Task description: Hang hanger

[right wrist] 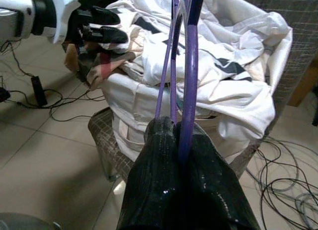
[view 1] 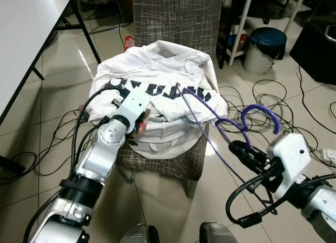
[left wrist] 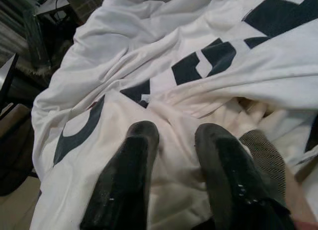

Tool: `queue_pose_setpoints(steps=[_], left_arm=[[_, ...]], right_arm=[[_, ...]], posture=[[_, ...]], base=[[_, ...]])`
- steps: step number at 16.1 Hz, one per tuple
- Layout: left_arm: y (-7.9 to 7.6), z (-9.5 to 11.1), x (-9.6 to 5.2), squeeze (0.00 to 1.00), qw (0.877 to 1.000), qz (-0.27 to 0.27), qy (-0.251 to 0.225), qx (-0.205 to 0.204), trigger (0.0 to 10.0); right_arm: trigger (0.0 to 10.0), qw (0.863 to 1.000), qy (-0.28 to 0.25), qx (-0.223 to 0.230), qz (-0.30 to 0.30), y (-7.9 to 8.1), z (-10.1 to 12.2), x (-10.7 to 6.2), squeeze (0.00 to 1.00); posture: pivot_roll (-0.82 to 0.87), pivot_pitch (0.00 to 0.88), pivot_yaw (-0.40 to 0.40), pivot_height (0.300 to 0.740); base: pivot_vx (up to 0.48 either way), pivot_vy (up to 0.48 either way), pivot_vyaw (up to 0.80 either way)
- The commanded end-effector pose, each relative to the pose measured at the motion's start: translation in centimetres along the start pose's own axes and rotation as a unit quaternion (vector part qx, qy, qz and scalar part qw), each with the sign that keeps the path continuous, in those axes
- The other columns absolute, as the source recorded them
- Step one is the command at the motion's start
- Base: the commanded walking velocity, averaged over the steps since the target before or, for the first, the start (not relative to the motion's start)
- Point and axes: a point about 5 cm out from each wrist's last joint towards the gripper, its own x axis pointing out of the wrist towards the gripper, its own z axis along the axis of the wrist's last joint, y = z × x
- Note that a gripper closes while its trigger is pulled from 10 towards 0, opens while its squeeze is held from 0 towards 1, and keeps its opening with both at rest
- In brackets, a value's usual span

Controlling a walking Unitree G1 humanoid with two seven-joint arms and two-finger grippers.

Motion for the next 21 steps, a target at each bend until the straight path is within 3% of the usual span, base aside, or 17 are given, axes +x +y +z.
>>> queue_pose_setpoints(steps=[1, 2, 3, 5, 6, 7, 14, 19, 20, 21], left_arm=[[0.2, -0.1, 0.1, 0.0, 1.0, 0.001, 0.002, 0.012, 0.0], [0.0, -0.2, 0.1, 0.0, 1.0, -0.005, 0.002, 0.01, 0.0], [-0.2, -0.3, 0.1, 0.0, 1.0, -0.009, 0.002, 0.012, 1.7], [-0.4, -0.5, 0.3, 0.0, 1.0, -0.014, 0.008, 0.017, 2.2], [-0.4, -0.6, 0.3, 0.0, 1.0, -0.014, 0.009, 0.017, 0.7], [-0.3, -0.6, 0.5, 0.0, 1.0, -0.012, 0.01, 0.016, 0.0], [0.6, -0.4, 0.9, 0.0, 1.0, -0.012, 0.004, 0.014, 0.0], [4.6, 0.2, 0.8, 0.0, 1.0, 0.025, -0.005, -0.011, 0.0], [5.7, 0.1, 0.6, 0.0, 0.999, 0.031, -0.004, -0.011, 0.0], [8.0, 0.2, 0.1, 0.0, 0.998, 0.058, -0.001, -0.011, 0.0]], right_arm=[[10.0, 1.0, -0.003, 0.003, 0.012, 0.3, 0.2, 0.1, 0.0], [10.0, 1.0, -0.002, 0.004, 0.015, 0.4, 0.2, 0.1, 0.0], [10.0, 1.0, 0.0, 0.005, 0.02, 0.5, 0.2, 0.2, 0.0], [10.0, 0.999, 0.004, 0.006, 0.032, 0.7, 0.1, 0.3, 0.0], [10.0, 0.999, 0.008, 0.004, 0.037, 0.7, 0.0, 0.3, 0.0], [10.0, 0.999, 0.009, 0.002, 0.036, 0.6, 0.0, 0.2, 0.0], [10.0, 1.0, 0.01, -0.002, 0.027, 0.3, 0.1, 0.2, 0.0], [10.0, 1.0, 0.01, -0.001, 0.02, 0.1, 0.1, 0.0, 0.0], [10.0, 1.0, 0.01, -0.001, 0.02, 0.1, 0.1, 0.0, 0.0], [10.0, 1.0, 0.01, -0.001, 0.021, 0.1, 0.1, -0.1, 0.0]], posture=[[-0.21, 0.107, 0.105, 0.74], [-0.21, 0.106, 0.107, 0.74], [-0.21, 0.106, 0.107, 0.74], [-0.21, 0.104, 0.106, 0.74], [-0.21, 0.107, 0.103, 0.74], [-0.21, 0.106, 0.102, 0.74], [-0.21, 0.106, 0.103, 0.74], [-0.21, 0.111, 0.103, 0.74], [-0.21, 0.111, 0.103, 0.74], [-0.2, 0.111, 0.099, 0.74]], base=[[0.0, 0.0, 0.0], [0.0, 0.0, 0.0], [0.0, 0.0, 0.0], [0.0, 0.0, 0.0], [0.0, 0.0, 0.0], [0.0, 0.0, 0.0], [0.0, 0.0, 0.0], [0.0, 0.0, 0.0], [0.0, 0.0, 0.0], [0.0, 0.0, 0.0]])
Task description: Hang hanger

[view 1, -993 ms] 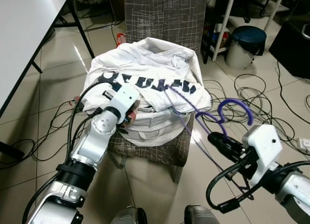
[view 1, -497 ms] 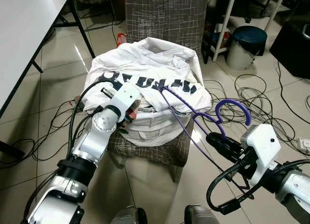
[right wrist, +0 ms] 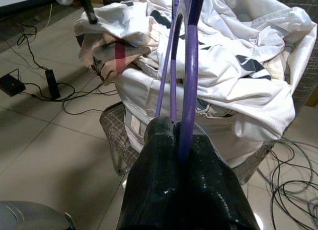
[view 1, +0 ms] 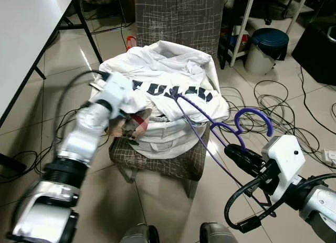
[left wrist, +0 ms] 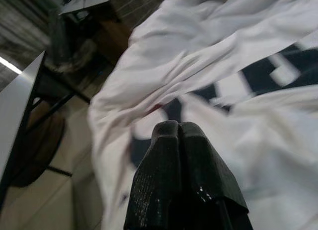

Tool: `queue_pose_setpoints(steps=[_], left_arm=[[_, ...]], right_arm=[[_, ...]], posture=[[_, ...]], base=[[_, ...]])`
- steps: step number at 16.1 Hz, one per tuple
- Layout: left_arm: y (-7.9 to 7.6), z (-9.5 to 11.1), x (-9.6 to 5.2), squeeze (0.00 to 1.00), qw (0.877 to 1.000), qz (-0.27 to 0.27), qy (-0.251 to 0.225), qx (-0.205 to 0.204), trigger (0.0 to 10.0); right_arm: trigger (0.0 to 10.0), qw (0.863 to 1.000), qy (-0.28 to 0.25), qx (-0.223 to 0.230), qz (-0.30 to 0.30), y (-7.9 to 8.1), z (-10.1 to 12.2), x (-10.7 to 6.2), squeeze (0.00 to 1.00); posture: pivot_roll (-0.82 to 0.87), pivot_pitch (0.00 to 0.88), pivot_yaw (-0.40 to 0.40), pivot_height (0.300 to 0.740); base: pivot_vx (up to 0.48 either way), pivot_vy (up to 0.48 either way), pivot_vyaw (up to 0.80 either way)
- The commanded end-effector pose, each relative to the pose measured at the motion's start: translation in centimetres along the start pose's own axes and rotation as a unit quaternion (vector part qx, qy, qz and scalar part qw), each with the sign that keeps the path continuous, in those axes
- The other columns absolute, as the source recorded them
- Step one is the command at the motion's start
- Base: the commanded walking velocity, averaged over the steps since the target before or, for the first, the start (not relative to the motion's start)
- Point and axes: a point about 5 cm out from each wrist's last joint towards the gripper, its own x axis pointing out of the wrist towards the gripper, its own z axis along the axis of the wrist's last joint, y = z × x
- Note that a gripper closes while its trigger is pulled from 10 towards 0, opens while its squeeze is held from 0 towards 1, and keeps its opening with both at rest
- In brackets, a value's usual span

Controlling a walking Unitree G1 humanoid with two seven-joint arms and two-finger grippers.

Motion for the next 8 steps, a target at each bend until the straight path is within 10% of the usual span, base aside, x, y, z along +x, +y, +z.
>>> queue_pose_setpoints(steps=[1, 4, 6, 7, 8], left_arm=[[2.3, 0.5, -0.2, 0.0, 1.0, 0.027, -0.002, -0.006, 0.0], [5.5, 0.7, -0.8, 0.0, 0.998, 0.066, 0.002, -0.008, 0.0], [0.9, 3.4, -1.3, 0.0, 0.99, -0.11, -0.091, -0.019, 0.0], [-0.5, 3.9, -1.7, 0.0, 0.98, -0.159, -0.114, -0.019, 10.0], [-2.9, 4.1, -2.5, 0.0, 0.965, -0.225, -0.13, -0.027, 10.0]], right_arm=[[10.0, 1.0, -0.001, -0.001, -0.002, -0.2, 0.1, -0.2, 0.0], [10.0, 1.0, -0.002, 0.001, 0.005, -0.1, 0.1, -0.1, 0.0], [10.0, 1.0, -0.002, 0.002, 0.012, 0.0, 0.1, 0.1, 0.0], [10.0, 1.0, -0.002, 0.002, 0.013, 0.0, 0.0, 0.2, 0.0], [10.0, 1.0, -0.002, 0.002, 0.014, 0.0, 0.1, 0.3, 0.0]], posture=[[-0.2, 0.111, 0.099, 0.74], [-0.19, 0.113, 0.092, 0.74], [-0.18, 0.114, 0.085, 0.74], [-0.18, 0.113, 0.086, 0.74], [-0.18, 0.114, 0.09, 0.74]], base=[[0.0, 0.0, 0.0], [0.0, 0.0, 0.0], [0.0, 0.0, 0.0], [0.0, 0.0, 0.0], [0.0, 0.0, 0.0]])
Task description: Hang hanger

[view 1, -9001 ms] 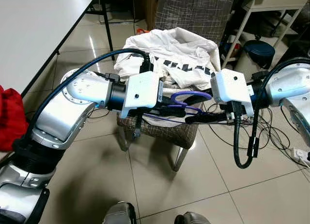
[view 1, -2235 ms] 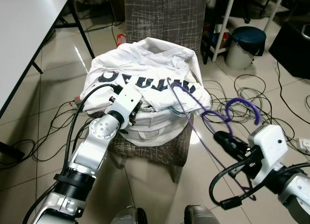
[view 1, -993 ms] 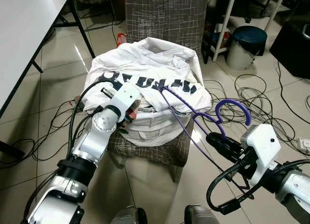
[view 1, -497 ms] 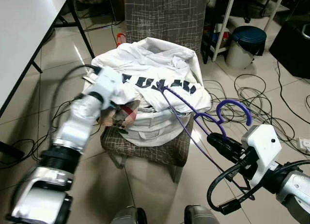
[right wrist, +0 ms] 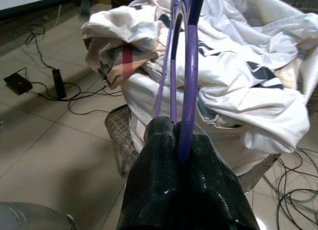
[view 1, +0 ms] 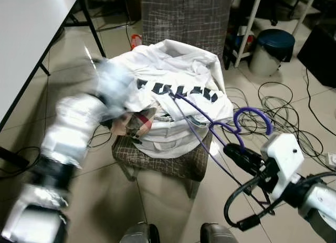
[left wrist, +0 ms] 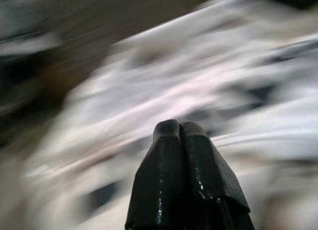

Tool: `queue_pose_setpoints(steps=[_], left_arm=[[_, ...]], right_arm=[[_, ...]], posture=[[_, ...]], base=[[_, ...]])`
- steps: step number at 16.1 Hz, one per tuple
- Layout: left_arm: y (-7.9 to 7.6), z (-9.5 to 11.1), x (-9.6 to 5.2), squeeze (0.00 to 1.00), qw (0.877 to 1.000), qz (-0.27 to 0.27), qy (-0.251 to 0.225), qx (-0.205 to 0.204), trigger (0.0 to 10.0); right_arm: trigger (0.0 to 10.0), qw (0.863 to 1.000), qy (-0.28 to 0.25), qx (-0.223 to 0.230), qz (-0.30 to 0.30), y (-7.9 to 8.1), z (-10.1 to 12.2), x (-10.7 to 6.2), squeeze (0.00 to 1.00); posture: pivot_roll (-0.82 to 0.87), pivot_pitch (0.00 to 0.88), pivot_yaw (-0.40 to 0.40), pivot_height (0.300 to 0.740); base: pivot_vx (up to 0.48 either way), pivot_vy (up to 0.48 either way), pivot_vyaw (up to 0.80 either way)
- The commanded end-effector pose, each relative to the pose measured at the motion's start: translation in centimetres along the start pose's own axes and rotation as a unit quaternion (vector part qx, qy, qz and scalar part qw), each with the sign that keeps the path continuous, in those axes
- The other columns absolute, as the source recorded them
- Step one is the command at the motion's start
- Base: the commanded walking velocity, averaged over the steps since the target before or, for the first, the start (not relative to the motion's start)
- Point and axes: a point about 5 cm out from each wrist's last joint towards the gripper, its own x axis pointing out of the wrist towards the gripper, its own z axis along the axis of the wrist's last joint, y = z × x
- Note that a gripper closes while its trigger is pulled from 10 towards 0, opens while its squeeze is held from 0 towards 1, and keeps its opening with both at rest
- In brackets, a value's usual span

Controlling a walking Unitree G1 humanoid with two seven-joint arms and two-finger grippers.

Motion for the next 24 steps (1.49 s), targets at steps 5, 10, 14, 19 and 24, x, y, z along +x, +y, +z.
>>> queue_pose_setpoints(steps=[5, 10, 14, 19, 24], left_arm=[[-2.5, -0.4, 0.6, 1.0, 0.999, -0.043, 0.02, 0.012, 10.0], [-1.5, -1.2, 1.2, 1.0, 0.993, 0.047, 0.055, 0.092, 10.0], [-0.5, -2.0, 0.9, 0.0, 0.978, 0.087, 0.091, 0.165, 10.0], [-0.6, -3.2, 0.4, 0.0, 0.977, 0.081, 0.105, 0.168, 10.0], [-1.8, -3.3, 1.0, 0.0, 0.987, 0.06, 0.095, 0.114, 10.0]], right_arm=[[10.0, 1.0, 0.006, 0.005, 0.01, 0.4, -0.2, -0.2, 0.0], [10.0, 1.0, 0.006, 0.006, 0.009, 0.5, -0.3, -0.2, 0.0], [10.0, 0.999, 0.023, 0.007, 0.024, 0.9, -0.7, -0.3, 0.0], [10.0, 0.999, 0.037, -0.011, -0.011, 0.3, -1.5, -0.8, 0.0], [10.0, 0.98, 0.058, 0.005, -0.191, -3.6, -3.0, -1.5, 0.0]], posture=[[-0.18, 0.117, 0.094, 0.74], [-0.2, 0.113, 0.104, 0.74], [-0.2, 0.102, 0.107, 0.74], [-0.2, 0.093, 0.107, 0.74], [-0.2, 0.106, 0.109, 0.74]], base=[[0.0, 0.0, 0.0], [0.0, 0.0, 0.0], [0.0, 0.0, 0.0], [0.0, 0.0, 0.0], [0.0, 0.0, 0.0]])
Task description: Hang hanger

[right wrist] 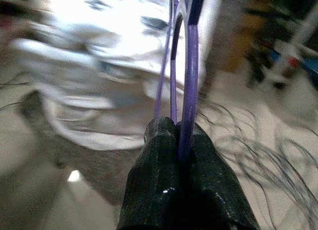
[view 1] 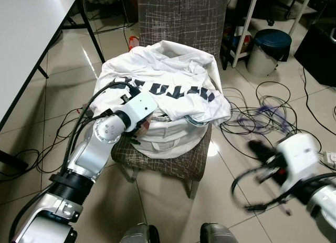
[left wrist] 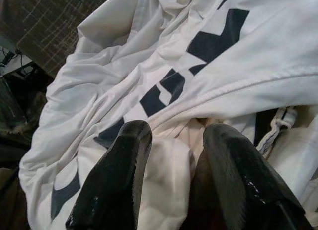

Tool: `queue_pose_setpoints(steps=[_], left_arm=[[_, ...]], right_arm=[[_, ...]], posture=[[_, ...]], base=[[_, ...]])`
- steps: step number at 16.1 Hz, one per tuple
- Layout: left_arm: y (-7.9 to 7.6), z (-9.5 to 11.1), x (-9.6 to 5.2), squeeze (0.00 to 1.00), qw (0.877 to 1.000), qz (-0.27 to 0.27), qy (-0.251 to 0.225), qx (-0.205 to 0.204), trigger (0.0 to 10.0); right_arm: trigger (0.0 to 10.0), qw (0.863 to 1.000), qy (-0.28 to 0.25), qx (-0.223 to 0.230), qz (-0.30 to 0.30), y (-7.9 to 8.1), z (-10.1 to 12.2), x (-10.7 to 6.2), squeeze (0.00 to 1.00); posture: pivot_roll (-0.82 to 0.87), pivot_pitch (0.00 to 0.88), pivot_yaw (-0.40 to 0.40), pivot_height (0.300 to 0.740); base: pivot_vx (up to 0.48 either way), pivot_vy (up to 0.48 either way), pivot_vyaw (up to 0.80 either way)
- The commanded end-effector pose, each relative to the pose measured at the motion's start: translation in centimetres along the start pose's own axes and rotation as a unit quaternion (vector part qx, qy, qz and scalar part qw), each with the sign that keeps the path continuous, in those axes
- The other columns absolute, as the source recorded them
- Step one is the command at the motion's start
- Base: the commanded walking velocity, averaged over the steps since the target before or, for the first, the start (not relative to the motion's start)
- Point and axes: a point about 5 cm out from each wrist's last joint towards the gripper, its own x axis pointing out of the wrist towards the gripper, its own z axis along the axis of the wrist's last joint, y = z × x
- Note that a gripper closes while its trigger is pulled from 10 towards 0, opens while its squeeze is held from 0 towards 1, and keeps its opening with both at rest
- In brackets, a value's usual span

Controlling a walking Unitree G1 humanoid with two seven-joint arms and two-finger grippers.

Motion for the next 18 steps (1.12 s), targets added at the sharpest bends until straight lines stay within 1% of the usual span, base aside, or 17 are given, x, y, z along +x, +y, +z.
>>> queue_pose_setpoints(steps=[1, 3, 4, 5, 6, 8, 9, 10, 12, 15, 16, 17, 18], left_arm=[[0.2, -0.6, 0.1, 0.0, 1.0, 0.004, 0.014, -0.006, 10.0], [0.0, -0.8, 0.2, 0.0, 1.0, 0.004, 0.018, -0.011, 10.0], [0.0, -1.1, 0.2, 0.0, 1.0, 0.009, 0.025, -0.004, 10.0], [0.1, -1.3, 0.2, 0.0, 0.999, 0.02, 0.031, 0.008, 10.0], [0.9, -1.8, 0.2, 0.0, 0.997, 0.058, 0.042, 0.034, 10.0], [1.1, -2.2, 0.2, 0.0, 0.995, 0.07, 0.053, 0.042, 10.0], [0.9, -2.5, 0.2, 0.0, 0.995, 0.064, 0.057, 0.048, 10.0], [0.7, -2.6, 0.3, 0.0, 0.995, 0.064, 0.058, 0.047, 10.0], [0.3, -2.7, 0.5, 0.0, 0.996, 0.061, 0.055, 0.039, 10.0], [0.1, -2.1, 0.9, 0.0, 0.997, 0.06, 0.043, 0.037, 10.0], [0.2, -1.9, 0.9, 0.0, 0.997, 0.062, 0.041, 0.037, 4.8], [0.4, -1.9, 1.0, 0.0, 0.997, 0.064, 0.038, 0.036, 0.0], [0.5, -1.9, 1.0, 0.0, 0.997, 0.064, 0.038, 0.034, 0.0]], right_arm=[[10.0, 0.999, 0.022, 0.008, -0.037, -0.8, -1.3, 0.0, 0.0], [10.0, 0.998, 0.043, 0.018, -0.052, -0.9, -2.7, 0.3, 0.0], [10.0, 0.996, 0.053, 0.025, -0.06, -0.9, -3.4, 0.5, 0.0], [10.0, 0.996, 0.058, 0.03, -0.053, -0.7, -3.7, 0.6, 0.0], [10.0, 0.998, 0.052, 0.035, -0.014, 0.5, -3.6, 1.0, 0.0], [10.0, 0.998, 0.054, 0.035, -0.007, 1.0, -3.8, 1.2, 0.0], [10.0, 0.997, 0.062, 0.038, -0.025, 0.9, -4.4, 1.3, 0.0], [10.0, 0.997, 0.065, 0.039, -0.033, 0.7, -4.6, 1.3, 0.0], [10.0, 0.993, 0.08, 0.04, -0.072, 0.0, -5.5, 1.2, 0.0], [10.0, 0.992, 0.084, 0.045, -0.082, -0.3, -5.9, 1.1, 0.0], [10.0, 0.992, 0.084, 0.043, -0.079, -0.1, -5.9, 1.1, 0.0], [10.0, 0.993, 0.085, 0.043, -0.077, 0.0, -6.0, 1.1, 0.0], [10.0, 0.993, 0.084, 0.043, -0.077, 0.1, -6.0, 1.1, 0.0]], posture=[[-0.2, 0.109, 0.109, 0.74], [-0.2, 0.111, 0.11, 0.74], [-0.19, 0.115, 0.108, 0.74], [-0.19, 0.115, 0.109, 0.74], [-0.19, 0.117, 0.104, 0.74], [-0.18, 0.117, 0.102, 0.74], [-0.18, 0.118, 0.102, 0.74], [-0.18, 0.118, 0.102, 0.74], [-0.18, 0.119, 0.102, 0.74], [-0.18, 0.122, 0.103, 0.74], [-0.18, 0.121, 0.102, 0.74], [-0.18, 0.121, 0.102, 0.74], [-0.18, 0.121, 0.102, 0.74]], base=[[0.0, 0.0, 0.0], [0.0, 0.0, 0.0], [0.0, 0.0, 0.0], [0.0, 0.0, 0.0], [0.0, 0.0, 0.0], [0.0, 0.0, 0.0], [0.0, 0.0, 0.0], [0.0, 0.0, 0.0], [0.0, 0.0, 0.0], [0.0, 0.0, 0.0], [0.0, 0.0, 0.0], [0.0, 0.0, 0.0], [0.0, 0.0, 0.0]])
